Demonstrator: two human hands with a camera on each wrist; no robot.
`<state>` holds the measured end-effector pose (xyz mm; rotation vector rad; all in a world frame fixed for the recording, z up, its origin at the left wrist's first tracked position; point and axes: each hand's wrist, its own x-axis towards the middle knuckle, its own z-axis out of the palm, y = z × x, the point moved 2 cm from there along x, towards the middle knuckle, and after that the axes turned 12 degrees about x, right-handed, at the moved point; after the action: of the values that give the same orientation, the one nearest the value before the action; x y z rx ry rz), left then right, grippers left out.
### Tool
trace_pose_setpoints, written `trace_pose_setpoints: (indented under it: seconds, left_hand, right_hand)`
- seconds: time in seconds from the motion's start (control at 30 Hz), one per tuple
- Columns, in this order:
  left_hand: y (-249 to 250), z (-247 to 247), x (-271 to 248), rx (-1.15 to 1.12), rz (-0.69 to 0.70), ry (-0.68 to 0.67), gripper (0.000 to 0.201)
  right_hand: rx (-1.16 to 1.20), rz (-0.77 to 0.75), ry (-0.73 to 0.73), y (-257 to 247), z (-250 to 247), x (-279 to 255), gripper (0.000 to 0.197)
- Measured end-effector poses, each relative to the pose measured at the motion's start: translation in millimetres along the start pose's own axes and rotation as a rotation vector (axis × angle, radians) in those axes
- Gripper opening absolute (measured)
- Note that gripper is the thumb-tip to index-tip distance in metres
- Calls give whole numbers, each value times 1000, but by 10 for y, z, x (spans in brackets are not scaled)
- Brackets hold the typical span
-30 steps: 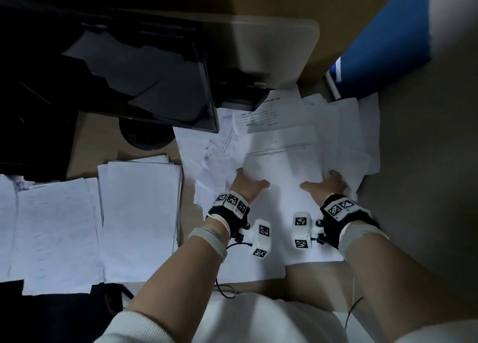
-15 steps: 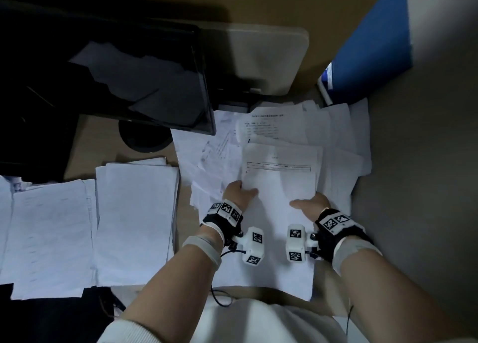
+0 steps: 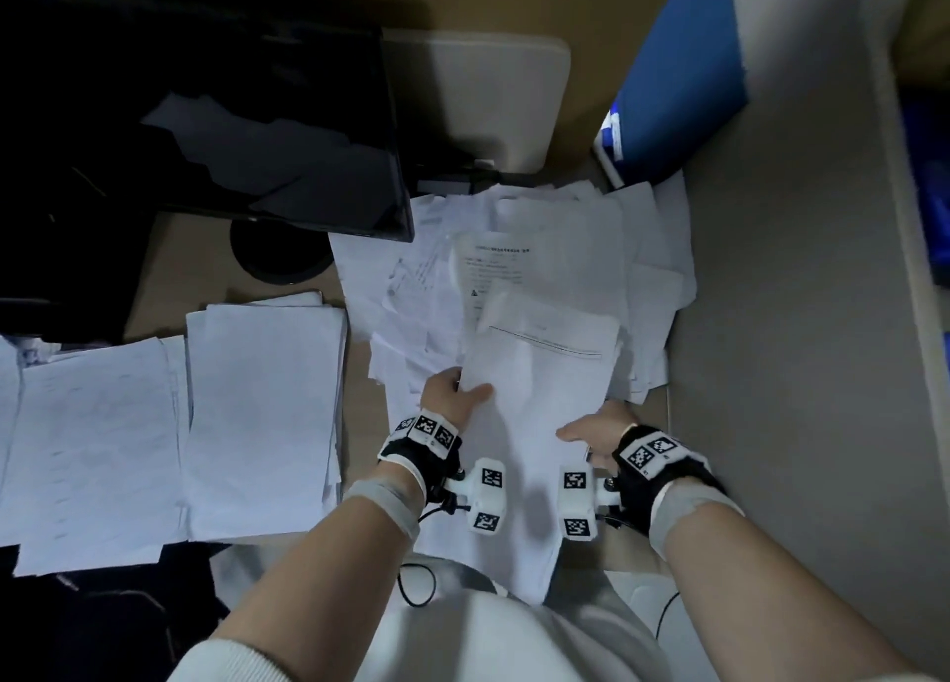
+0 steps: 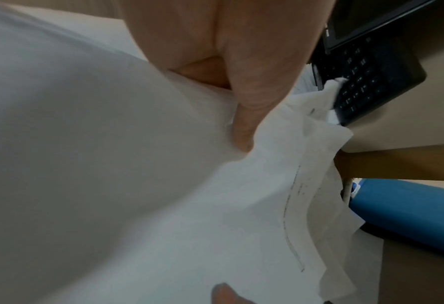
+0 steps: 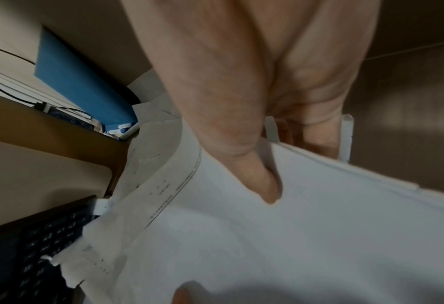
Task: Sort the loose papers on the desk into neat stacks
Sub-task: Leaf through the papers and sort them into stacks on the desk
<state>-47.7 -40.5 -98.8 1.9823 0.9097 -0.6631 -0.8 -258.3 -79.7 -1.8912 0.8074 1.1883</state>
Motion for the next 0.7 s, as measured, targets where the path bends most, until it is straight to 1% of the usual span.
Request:
trace_pose_setpoints:
  seconds: [0.03, 0.1, 0.17, 0.23, 0.33, 0.4, 0.47, 0.5, 0.57, 0.63, 0.7]
  left_hand:
    - [6, 1, 9, 7, -4, -4, 27]
    - [52, 6, 21, -12, -23, -30, 31]
    - [93, 16, 81, -64, -76, -42, 46]
    - [129, 25, 168, -161, -136, -50, 59]
    - [220, 37, 284, -266, -201, -64, 68]
    - [293, 31, 348, -302, -225, -71, 66]
    - [352, 17, 422, -314, -239, -65, 62]
    - [385, 4, 455, -323, -239, -56, 61]
    - [463, -25, 539, -335, -216, -18, 55]
    - [575, -78, 621, -262, -154, 48, 49]
    - [703, -129, 702, -214, -125, 99, 48]
  right_hand:
    - [-52, -7, 28, -3, -36, 28, 43]
    - [-126, -12, 91, -31, -147, 82, 49]
    - [-173, -10, 169, -129, -260, 1, 52]
    - [-115, -49, 212, -221, -366, -29, 43]
    - [-44, -154, 279, -337, -503, 23, 20]
    - [-41, -186, 301, -418, -537, 61, 10]
    - [-37, -201, 314, -502, -539, 80, 8]
    - [-32, -201, 321, -542, -555, 97, 10]
    - [-19, -202, 352, -649, -592, 59, 21]
    - [-4, -181, 360, -750, -666, 14, 29]
    - [73, -197, 340, -851, -734, -9, 30]
